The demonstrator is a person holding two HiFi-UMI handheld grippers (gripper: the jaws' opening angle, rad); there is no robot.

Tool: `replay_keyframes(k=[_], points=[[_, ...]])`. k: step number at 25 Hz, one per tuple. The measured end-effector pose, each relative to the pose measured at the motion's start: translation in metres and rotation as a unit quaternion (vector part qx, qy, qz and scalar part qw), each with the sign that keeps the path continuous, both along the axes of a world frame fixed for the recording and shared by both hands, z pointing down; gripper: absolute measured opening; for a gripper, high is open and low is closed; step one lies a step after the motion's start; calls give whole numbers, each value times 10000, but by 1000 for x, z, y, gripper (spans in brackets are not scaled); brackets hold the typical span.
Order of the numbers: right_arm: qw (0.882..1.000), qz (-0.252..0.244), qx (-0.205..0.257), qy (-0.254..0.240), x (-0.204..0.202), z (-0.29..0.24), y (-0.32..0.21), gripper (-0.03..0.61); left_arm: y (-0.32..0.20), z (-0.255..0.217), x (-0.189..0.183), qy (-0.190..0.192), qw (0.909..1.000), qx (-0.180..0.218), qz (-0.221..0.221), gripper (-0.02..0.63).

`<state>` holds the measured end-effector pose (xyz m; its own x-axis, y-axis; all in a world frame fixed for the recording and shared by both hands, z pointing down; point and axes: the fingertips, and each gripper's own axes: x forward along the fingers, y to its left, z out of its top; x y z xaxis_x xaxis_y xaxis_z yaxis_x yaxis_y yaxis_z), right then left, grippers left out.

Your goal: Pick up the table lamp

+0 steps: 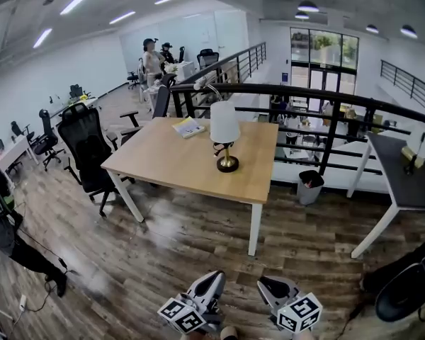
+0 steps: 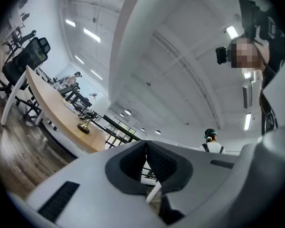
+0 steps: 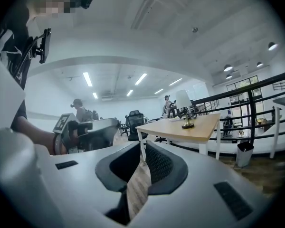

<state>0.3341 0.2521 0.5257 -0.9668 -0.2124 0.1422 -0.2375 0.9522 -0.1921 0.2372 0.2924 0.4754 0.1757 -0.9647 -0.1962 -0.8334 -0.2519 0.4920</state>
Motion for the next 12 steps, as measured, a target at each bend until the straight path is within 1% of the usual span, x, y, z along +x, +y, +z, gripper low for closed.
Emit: replay_keyframes(k=[7,12], points=[[9996,232,-161,65,-51,3,-37,57,-39,2,-56,159,9998,-66,138,11],[9987,460,-237,-3,-83,6,-59,57,-52,2,-90,167,9997,-46,192,11]])
